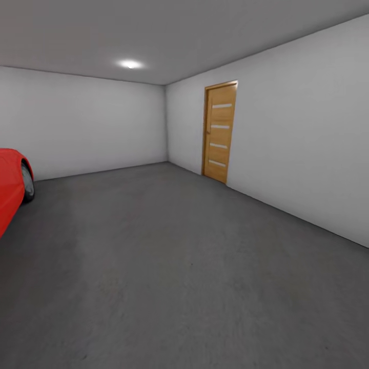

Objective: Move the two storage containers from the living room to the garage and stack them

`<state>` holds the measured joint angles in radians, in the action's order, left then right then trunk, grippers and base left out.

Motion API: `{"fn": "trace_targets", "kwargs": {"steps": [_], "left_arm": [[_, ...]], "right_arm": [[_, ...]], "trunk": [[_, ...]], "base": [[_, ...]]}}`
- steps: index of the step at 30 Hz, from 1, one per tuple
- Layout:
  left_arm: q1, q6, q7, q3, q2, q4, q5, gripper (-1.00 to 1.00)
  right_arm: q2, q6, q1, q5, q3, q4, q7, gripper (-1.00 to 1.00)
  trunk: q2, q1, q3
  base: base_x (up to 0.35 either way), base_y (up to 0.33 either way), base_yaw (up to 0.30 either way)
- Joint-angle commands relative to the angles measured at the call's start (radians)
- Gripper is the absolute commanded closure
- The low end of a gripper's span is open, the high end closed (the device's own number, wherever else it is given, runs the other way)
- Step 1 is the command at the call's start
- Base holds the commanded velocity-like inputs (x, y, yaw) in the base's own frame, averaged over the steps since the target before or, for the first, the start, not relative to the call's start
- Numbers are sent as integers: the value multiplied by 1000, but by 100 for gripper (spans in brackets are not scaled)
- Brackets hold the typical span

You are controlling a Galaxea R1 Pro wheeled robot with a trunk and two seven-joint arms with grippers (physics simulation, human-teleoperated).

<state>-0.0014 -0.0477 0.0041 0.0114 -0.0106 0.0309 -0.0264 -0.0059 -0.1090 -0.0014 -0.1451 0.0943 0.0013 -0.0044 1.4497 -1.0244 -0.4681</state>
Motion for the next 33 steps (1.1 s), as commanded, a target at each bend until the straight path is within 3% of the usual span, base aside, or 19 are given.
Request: {"fn": "trace_targets", "kwargs": {"steps": [1,33], "left_arm": [[0,-3,0,1,0,0,-3,-100],[0,-4,3,1,0,0,-3,-100]], "right_arm": [[0,-3,0,-2,7,0,0,-100],[1,-9,0,-1,6,0,-3,-100]], "trunk": [[0,-1,-1],[0,-1,-1]], "base": [[324,0,0],[324,0,0]]}}
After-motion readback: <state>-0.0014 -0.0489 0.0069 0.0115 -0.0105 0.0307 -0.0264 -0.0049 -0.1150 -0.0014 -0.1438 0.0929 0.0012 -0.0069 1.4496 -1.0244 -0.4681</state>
